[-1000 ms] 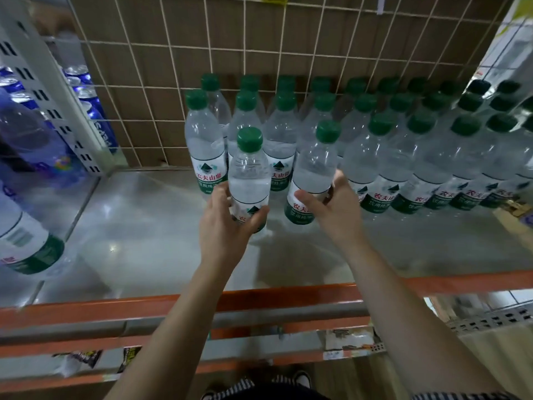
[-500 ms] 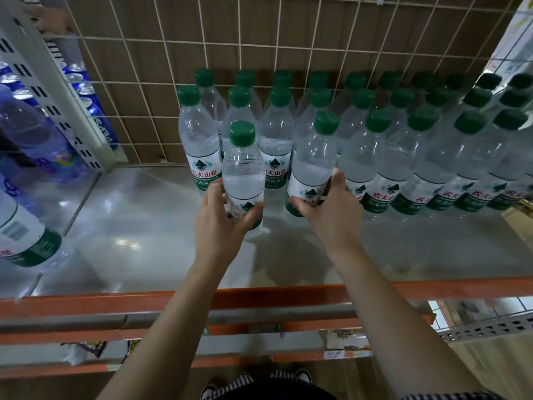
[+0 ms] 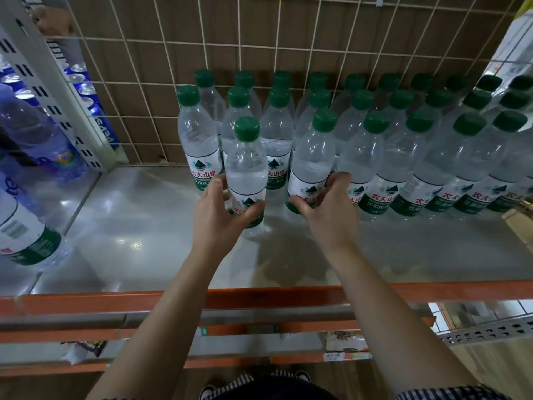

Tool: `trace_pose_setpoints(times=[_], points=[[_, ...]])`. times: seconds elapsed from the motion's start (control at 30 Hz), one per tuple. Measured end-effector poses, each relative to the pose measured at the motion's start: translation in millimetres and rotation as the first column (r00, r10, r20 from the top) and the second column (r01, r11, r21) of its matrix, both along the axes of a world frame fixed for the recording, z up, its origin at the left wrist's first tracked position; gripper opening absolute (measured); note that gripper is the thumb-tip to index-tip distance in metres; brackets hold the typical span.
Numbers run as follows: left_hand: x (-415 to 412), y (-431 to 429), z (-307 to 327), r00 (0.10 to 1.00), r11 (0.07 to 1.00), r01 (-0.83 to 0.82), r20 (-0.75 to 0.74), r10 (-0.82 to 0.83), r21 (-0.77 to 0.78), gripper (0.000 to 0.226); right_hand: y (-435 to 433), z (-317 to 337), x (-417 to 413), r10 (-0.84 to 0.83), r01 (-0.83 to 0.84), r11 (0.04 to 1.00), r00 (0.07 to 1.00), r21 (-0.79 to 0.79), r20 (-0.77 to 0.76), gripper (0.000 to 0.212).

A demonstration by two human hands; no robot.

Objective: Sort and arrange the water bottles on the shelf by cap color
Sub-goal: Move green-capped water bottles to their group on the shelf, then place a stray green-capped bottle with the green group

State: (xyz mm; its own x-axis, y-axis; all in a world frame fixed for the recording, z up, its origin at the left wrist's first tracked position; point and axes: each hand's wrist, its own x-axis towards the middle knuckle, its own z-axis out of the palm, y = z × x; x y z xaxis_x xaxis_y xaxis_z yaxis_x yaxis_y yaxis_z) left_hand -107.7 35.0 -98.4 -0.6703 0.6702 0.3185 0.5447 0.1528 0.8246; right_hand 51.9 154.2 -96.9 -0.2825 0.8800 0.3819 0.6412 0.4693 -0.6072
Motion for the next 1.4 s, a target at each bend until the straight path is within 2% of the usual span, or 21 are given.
trace_pose_setpoints(times=[0.1,0.17,0.27,0.37,0.53,0.7,1.07,1.23,1.3,1.4], points=[[2.2,10.5,2.3,1.0,1.0,0.01,-0.018,-0.01,-0.004,0.063,-0.2,-6.2,14.0,0.139,-0.14,0.99,0.989,0.018,0.041,0.047],[6.0,19.9,3.3,1.0,1.0,0.01,0.011,-0.009,-0.003,0.063,-4.5,-12.7,26.3,0.243,-0.251,0.966,0.962,0.055,0.126,0.032],[14.2,32.7,3.0,0.999,1.0,-0.008,0.046,0.008,0.003,0.064,-6.9,-25.3,43.9,0.29,-0.31,0.95,0.921,0.039,0.26,0.02],[20.5,41.9,2.0,0.998,1.0,-0.024,0.063,0.023,0.008,0.064,-5.9,-32.6,55.3,0.327,-0.326,0.943,0.882,-0.061,0.34,0.025],[24.0,46.9,-0.7,0.999,0.999,-0.029,0.025,0.028,0.015,0.063,-6.7,-34.1,57.2,0.339,-0.348,0.936,0.85,-0.053,0.404,0.026],[27.4,47.5,-3.1,0.998,1.0,0.024,-0.064,-0.023,0.018,0.061,-7.0,-33.4,55.3,0.359,-0.37,0.928,0.847,-0.051,0.393,0.026],[38.4,52.1,-7.8,0.997,1.0,0.012,-0.075,-0.01,0.023,0.06,-10.6,-28.5,41.9,0.478,-0.466,0.878,0.839,-0.112,0.261,0.019],[26.6,30.1,-0.4,0.988,0.986,0.15,-0.037,-0.153,-0.077,0.058,-19.5,-27.0,19.8,0.55,-0.543,0.834,0.809,-0.096,0.207,0.014],[14.6,4.0,-0.9,0.991,0.989,0.085,-0.095,-0.097,-0.123,0.055,-26.0,-25.8,4.3,0.584,-0.577,0.811,0.793,-0.091,0.174,0.012],[-12.2,-50.0,-4.0,0.974,0.98,-0.126,-0.207,0.092,-0.156,0.048,-43.7,-22.3,-30.7,0.638,-0.633,0.77,0.762,-0.082,0.109,0.019]])
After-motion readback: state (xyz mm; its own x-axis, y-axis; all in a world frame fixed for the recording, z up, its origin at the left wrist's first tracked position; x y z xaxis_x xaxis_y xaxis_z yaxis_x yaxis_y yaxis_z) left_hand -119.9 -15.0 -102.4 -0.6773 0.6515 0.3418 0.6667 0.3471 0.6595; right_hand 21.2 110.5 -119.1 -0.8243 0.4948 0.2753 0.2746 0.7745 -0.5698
